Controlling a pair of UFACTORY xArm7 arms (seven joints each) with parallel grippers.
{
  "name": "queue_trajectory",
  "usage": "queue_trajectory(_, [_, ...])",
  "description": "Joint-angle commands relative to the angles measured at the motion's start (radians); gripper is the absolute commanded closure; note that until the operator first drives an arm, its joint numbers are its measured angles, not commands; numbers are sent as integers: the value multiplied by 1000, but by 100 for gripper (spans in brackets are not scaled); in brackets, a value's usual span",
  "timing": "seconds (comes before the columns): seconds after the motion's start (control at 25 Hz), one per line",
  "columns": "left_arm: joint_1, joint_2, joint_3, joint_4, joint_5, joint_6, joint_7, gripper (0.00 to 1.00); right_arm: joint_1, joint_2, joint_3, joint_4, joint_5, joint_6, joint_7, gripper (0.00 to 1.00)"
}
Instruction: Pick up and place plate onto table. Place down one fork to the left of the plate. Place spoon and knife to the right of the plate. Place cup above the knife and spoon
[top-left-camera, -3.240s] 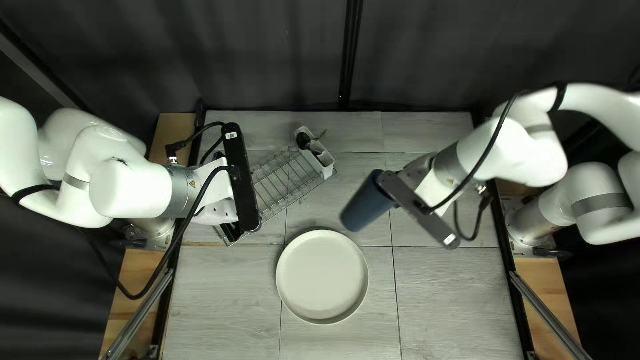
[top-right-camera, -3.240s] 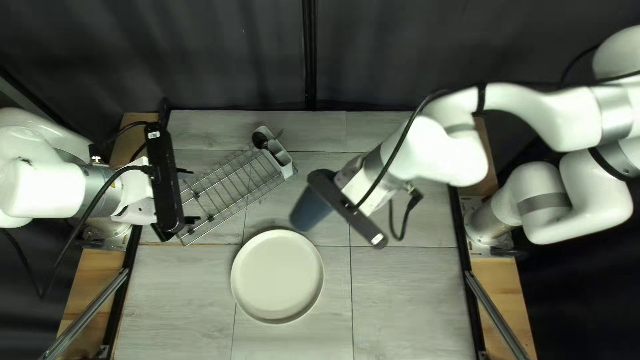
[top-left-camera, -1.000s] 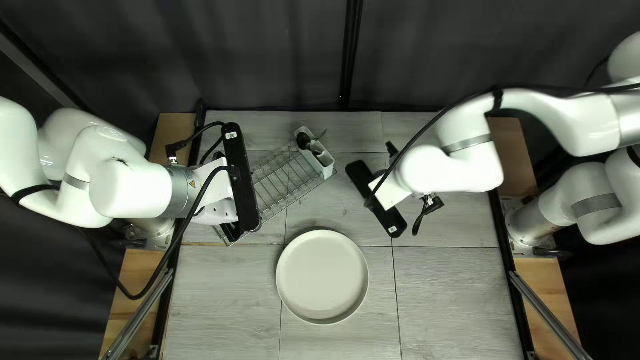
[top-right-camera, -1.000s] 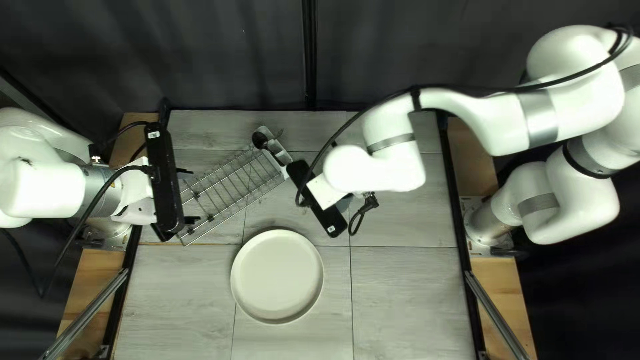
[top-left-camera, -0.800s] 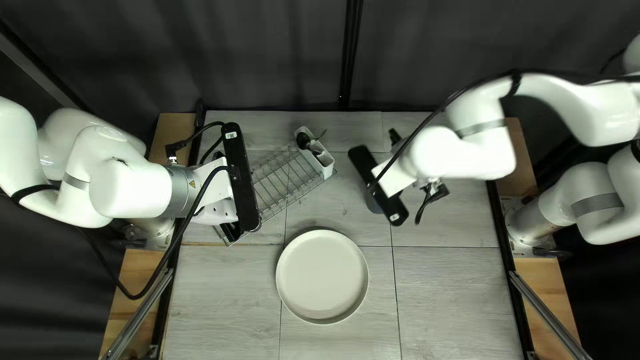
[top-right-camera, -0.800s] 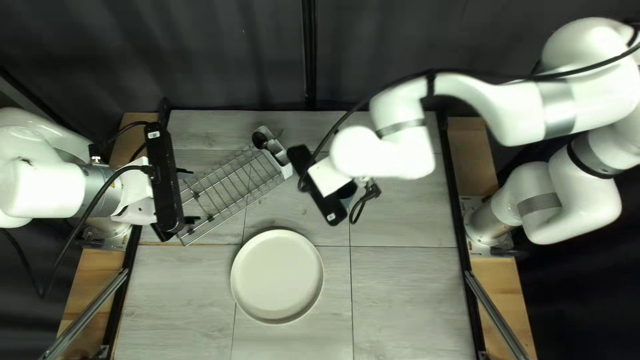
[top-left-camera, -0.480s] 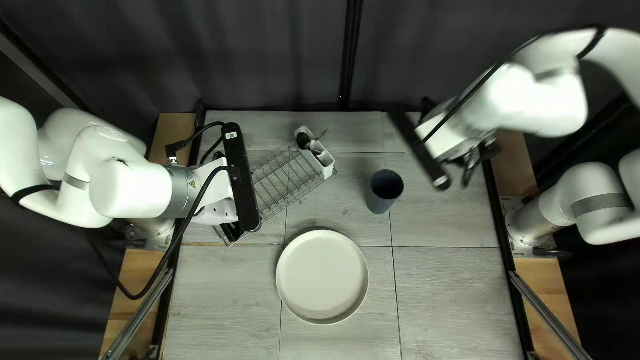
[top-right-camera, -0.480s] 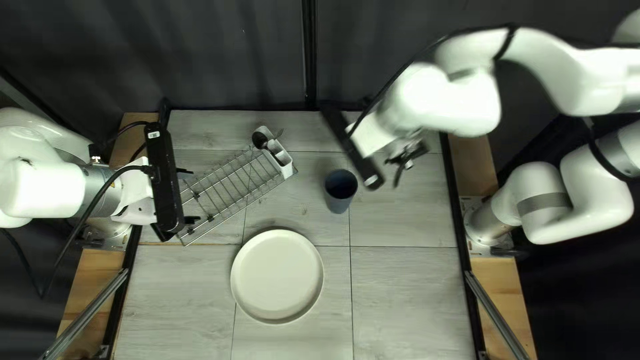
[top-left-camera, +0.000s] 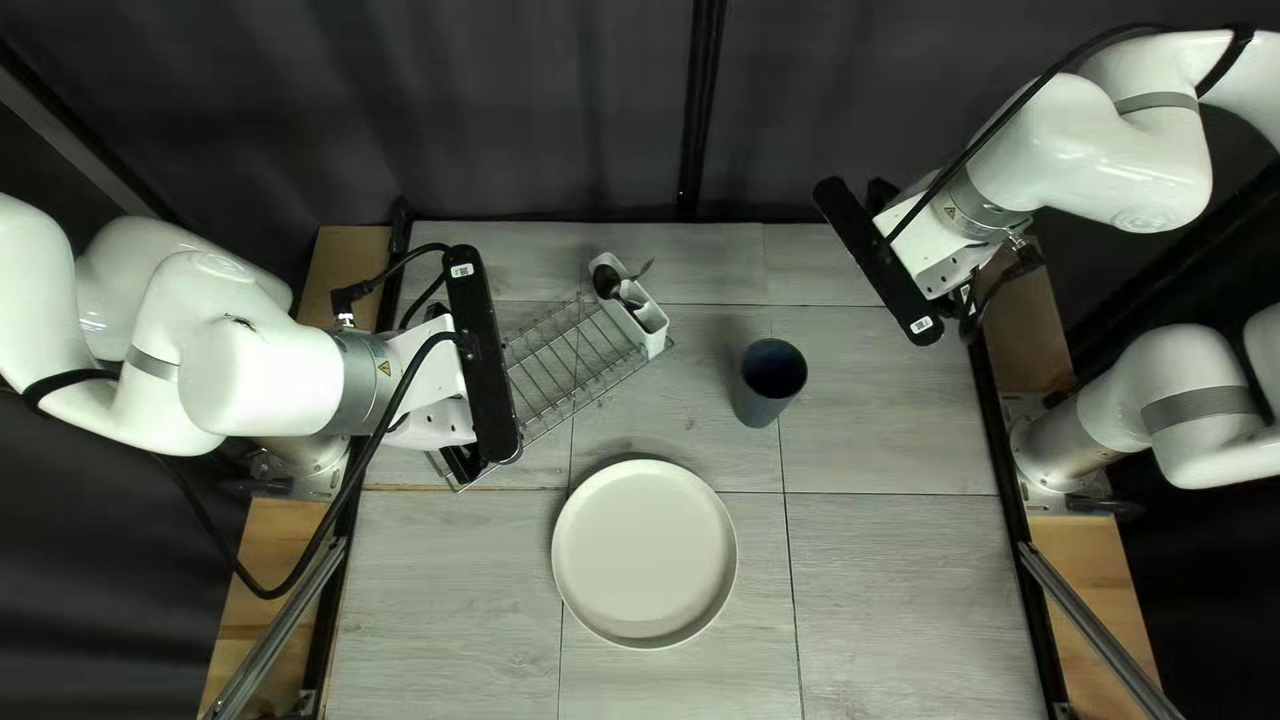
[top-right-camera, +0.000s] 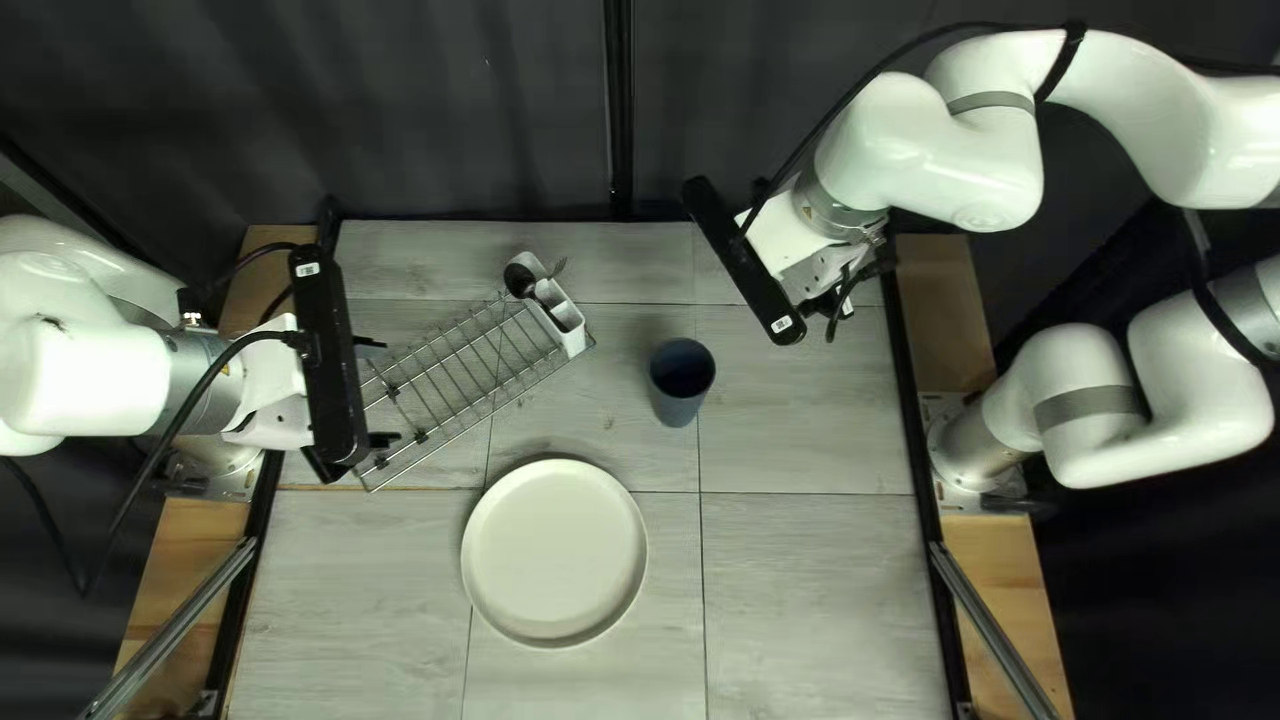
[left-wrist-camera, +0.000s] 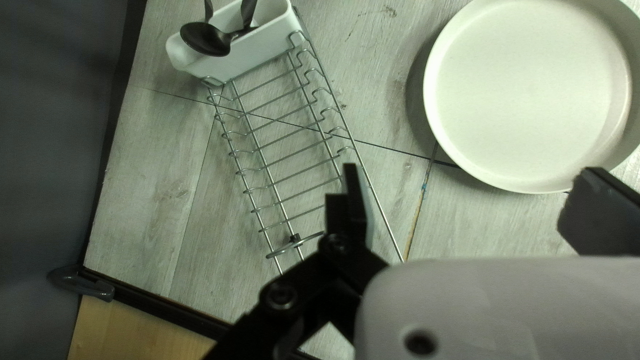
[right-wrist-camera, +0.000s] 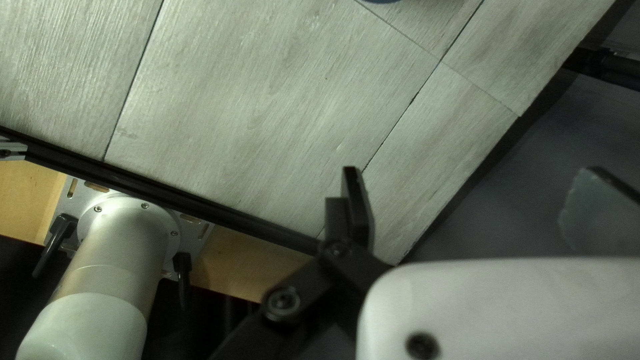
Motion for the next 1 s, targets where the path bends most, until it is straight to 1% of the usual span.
queue_trajectory(0.04, [0,0,0,0,0,0,0,0,0,0,0,0,0,0,0,0])
queue_trajectory(0.12, [0,-3,9,-3,-10,-2,-4,0,0,0,0,0,0,0,0,0])
queue_trajectory(0.16, [12,10,29,8,1,-3,18,0,0,0,0,0,0,0,0,0])
queue_trajectory(0.24, [44,44,104,31,33,-23,95,0,0,0,0,0,0,0,0,0])
queue_trajectory(0.28, [51,50,120,34,39,-25,112,0,0,0,0,0,0,0,0,0])
queue_trajectory(0.36, [69,66,178,43,52,-35,169,0,0,0,0,0,0,0,0,0])
queue_trajectory(0.4, [80,76,222,48,56,-47,211,0,0,0,0,0,0,0,0,0])
queue_trajectory(0.48, [92,102,284,64,54,-71,265,0,0,0,0,0,0,0,0,0])
queue_trajectory(0.52, [98,128,335,79,42,-94,304,0,0,0,0,0,0,0,0,0])
queue_trajectory(0.56, [98,140,360,85,34,-105,323,0,0,0,0,0,0,0,0,0])
queue_trajectory(0.6, [97,157,399,92,18,-121,350,0,0,0,0,0,0,0,0,0])
queue_trajectory(0.68, [103,171,433,96,4,-131,359,0,0,0,0,0,0,0,0,0])
queue_trajectory(0.8, [121,176,490,63,-17,-169,362,0,0,0,0,0,0,0,0,0])
queue_trajectory(0.96, [133,249,558,42,-45,-250,360,0,0,0,0,0,0,0,0,0])
queue_trajectory(1.0, [132,285,585,44,-62,-280,367,0,0,0,0,0,0,0,0,0])
